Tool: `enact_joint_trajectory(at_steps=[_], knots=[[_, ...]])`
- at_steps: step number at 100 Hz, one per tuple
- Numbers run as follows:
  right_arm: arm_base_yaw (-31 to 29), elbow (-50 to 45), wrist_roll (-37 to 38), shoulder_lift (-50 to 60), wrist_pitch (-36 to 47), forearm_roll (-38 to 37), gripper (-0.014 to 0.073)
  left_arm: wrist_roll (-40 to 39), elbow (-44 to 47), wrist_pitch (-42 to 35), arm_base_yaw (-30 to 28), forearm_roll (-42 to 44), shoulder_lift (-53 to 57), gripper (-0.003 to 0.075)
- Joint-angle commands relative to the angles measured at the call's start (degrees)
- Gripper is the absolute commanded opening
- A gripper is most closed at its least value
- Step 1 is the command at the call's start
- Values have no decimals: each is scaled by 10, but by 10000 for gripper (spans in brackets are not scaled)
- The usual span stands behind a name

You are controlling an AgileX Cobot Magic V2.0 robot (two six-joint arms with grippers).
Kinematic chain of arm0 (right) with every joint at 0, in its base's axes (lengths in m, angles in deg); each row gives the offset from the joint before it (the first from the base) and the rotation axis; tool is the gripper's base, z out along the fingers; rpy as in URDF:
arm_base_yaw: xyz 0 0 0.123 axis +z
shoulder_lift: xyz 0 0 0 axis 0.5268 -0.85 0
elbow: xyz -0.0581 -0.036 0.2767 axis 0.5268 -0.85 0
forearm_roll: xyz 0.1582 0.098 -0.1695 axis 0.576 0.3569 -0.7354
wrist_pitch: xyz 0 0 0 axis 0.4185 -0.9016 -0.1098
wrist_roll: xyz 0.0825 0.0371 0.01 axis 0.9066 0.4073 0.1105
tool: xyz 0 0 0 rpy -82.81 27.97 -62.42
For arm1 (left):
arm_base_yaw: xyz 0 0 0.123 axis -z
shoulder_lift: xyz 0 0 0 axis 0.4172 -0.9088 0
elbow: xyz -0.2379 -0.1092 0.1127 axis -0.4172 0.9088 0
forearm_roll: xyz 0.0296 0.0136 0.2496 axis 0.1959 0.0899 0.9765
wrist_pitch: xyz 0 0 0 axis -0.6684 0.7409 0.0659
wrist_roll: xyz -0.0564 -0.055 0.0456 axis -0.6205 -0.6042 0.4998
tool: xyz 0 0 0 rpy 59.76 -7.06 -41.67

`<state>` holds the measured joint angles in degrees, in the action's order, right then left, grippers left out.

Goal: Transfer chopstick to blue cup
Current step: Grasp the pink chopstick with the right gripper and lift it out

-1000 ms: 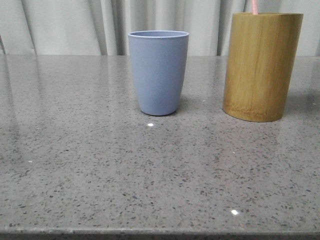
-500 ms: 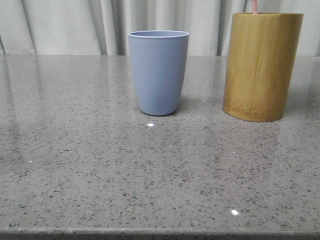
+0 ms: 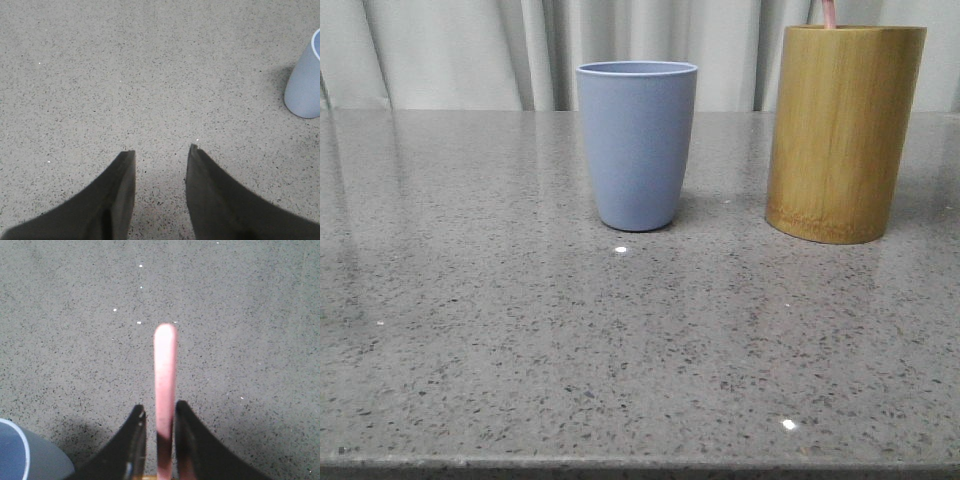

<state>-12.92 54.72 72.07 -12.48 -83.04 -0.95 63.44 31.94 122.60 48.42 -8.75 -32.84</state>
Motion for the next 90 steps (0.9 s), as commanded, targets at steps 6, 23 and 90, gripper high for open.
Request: enact_joint_trajectory(at_steps=[6, 23, 90], knots=[[1, 21, -3, 15, 44, 4, 13, -8, -15, -41, -3, 3, 5, 242], [1, 21, -3, 16, 45, 4, -7, -8, -15, -41, -3, 3, 5, 242], [12, 170, -15, 79, -4, 5, -7, -8, -15, -41, -3, 3, 5, 242]])
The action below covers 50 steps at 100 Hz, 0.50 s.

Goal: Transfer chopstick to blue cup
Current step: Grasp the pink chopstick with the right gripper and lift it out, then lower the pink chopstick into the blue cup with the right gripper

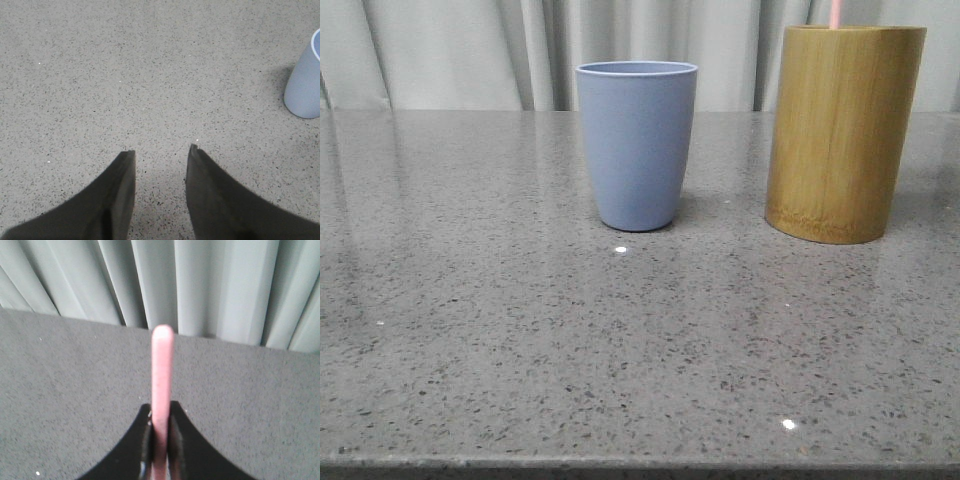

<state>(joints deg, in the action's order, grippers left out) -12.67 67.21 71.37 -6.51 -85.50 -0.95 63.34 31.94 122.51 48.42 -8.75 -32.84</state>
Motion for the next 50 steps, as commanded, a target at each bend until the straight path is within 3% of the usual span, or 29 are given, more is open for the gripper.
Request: enact_joint_trajectory(at_steps=[1, 50], knots=[[10, 49, -8, 20, 21, 5, -7, -7, -15, -40, -3, 3, 5, 242], [126, 73, -8, -29, 76, 30, -7, -7, -15, -40, -3, 1, 5, 242]])
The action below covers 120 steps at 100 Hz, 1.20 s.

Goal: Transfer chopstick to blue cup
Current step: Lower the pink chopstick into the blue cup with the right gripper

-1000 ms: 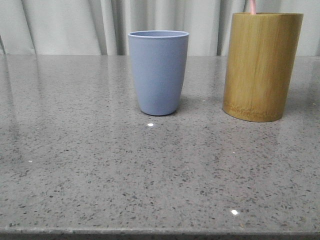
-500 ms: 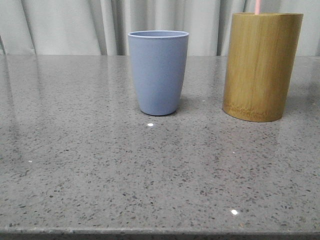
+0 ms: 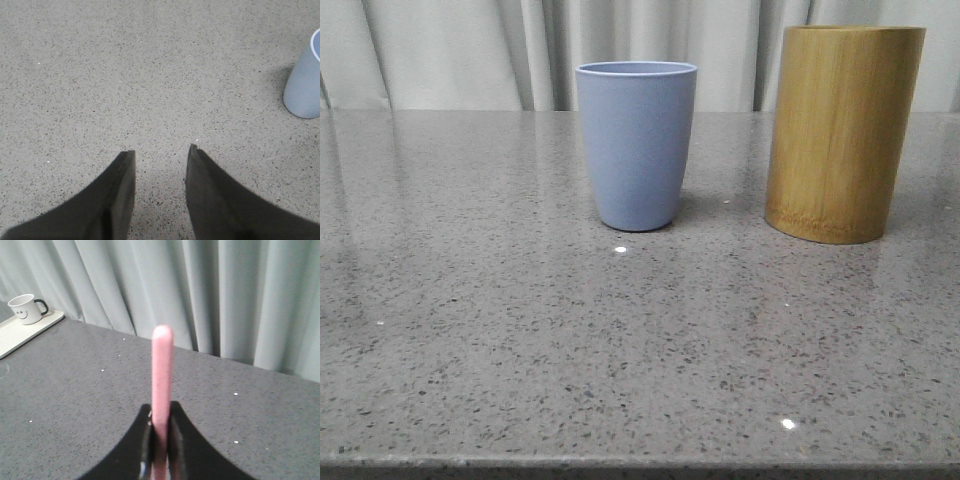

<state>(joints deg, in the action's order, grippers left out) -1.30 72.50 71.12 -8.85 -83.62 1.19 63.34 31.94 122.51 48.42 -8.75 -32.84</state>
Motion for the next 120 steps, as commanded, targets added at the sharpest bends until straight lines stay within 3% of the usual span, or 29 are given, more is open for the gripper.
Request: enact_joint_trajectory(at_steps=[1, 51, 73, 83, 120], knots=[[14, 20, -5, -7, 58, 9, -7, -7, -15, -40, -3, 1, 5, 242], [22, 20, -5, -98, 63, 9, 6, -7, -15, -40, -3, 1, 5, 242], [22, 20, -5, -109, 63, 9, 209, -7, -15, -40, -3, 1, 5, 242], [22, 20, -5, -109, 63, 9, 262, -7, -15, -40, -3, 1, 5, 242], [20, 1, -5, -87, 76, -6, 234, -7, -15, -40, -3, 1, 5, 242]])
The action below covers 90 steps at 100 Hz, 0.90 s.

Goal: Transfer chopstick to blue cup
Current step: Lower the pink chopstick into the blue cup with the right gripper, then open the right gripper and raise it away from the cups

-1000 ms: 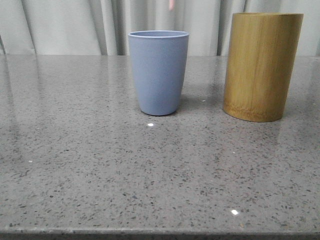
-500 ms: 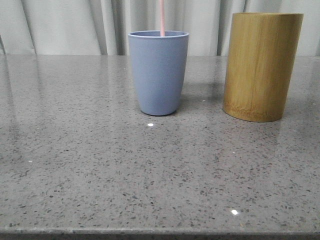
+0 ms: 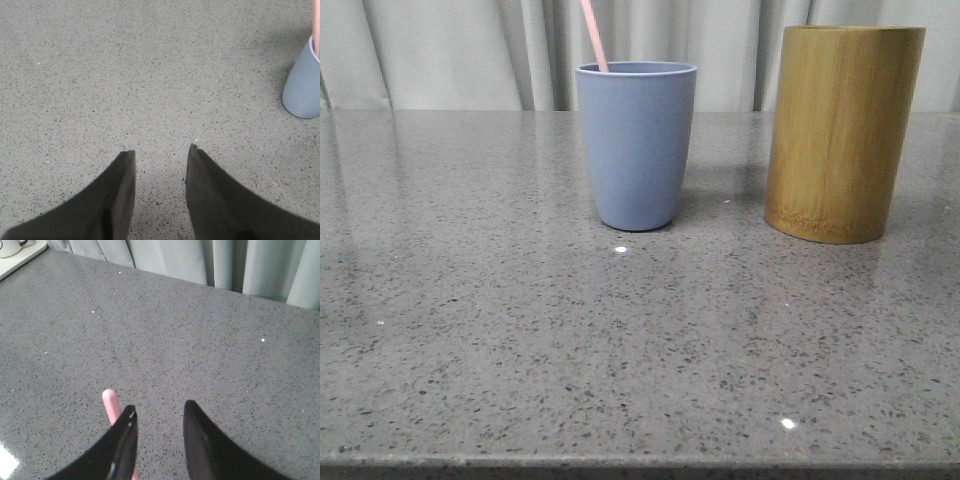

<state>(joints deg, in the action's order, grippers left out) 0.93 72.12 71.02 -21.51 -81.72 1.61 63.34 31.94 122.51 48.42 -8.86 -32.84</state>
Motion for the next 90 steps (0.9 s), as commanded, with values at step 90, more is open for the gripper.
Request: enact_joint_trajectory(at_steps=[90], knots=[[-162, -347, -4, 391, 72, -24, 202, -66, 40, -57, -3, 82, 123, 241]])
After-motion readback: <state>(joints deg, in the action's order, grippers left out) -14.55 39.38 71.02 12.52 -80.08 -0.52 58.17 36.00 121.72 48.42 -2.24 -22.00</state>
